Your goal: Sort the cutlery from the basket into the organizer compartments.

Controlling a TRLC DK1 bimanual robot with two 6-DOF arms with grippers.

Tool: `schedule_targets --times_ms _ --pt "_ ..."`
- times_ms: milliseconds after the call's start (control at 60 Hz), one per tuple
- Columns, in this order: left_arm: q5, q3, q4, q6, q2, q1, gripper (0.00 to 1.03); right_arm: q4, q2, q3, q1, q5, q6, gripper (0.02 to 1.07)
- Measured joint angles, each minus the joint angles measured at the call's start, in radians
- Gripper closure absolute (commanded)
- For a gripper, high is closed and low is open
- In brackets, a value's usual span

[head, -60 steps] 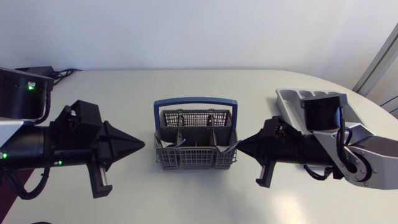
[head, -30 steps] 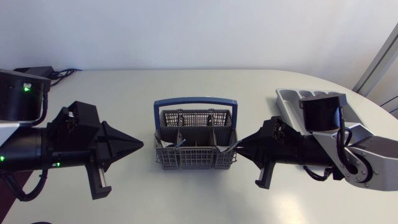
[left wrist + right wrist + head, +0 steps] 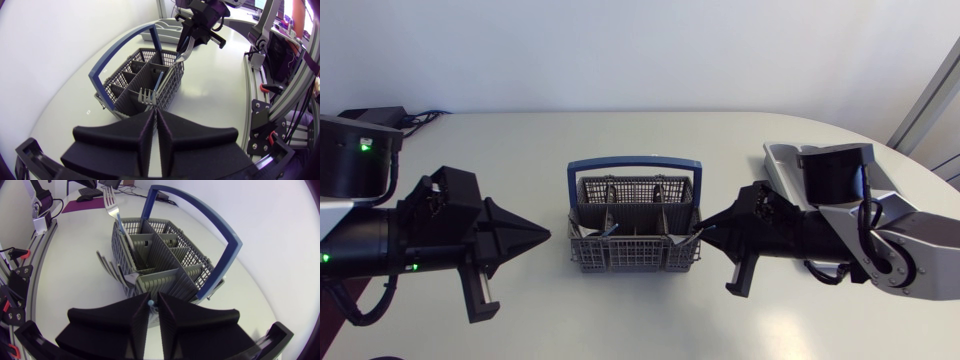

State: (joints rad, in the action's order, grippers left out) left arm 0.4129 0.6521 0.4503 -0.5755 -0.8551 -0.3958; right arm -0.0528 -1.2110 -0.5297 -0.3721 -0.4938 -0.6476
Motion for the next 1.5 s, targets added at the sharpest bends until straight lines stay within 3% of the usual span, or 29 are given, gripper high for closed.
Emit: schedule_targets --times_ms 367,800,1017,1250,1500 --pt "0.0 -0.002 -0.001 0.0 0.0 -0.005 0.96 0.05 0.003 -0.029 0.0 0.007 0.0 1.01" --pt "-0.004 -0.003 0.003 0.0 0.051 -0.007 0.96 0.459 0.142 -0.304 -0.074 0.124 0.019 1.01" --pt "-0.03 -0.003 0.027 0.0 0.086 -0.058 0.96 0.734 0.197 -0.511 -0.065 0.175 0.023 1.01" --pt "-0.111 -0.021 0.031 0.0 0.092 -0.157 0.96 0.951 0.188 -0.64 0.108 0.189 0.01 1.01" --pt "-0.187 -0.053 0.019 0.019 0.09 -0.243 0.96 1.073 0.07 -0.696 0.376 0.193 -0.066 1.01"
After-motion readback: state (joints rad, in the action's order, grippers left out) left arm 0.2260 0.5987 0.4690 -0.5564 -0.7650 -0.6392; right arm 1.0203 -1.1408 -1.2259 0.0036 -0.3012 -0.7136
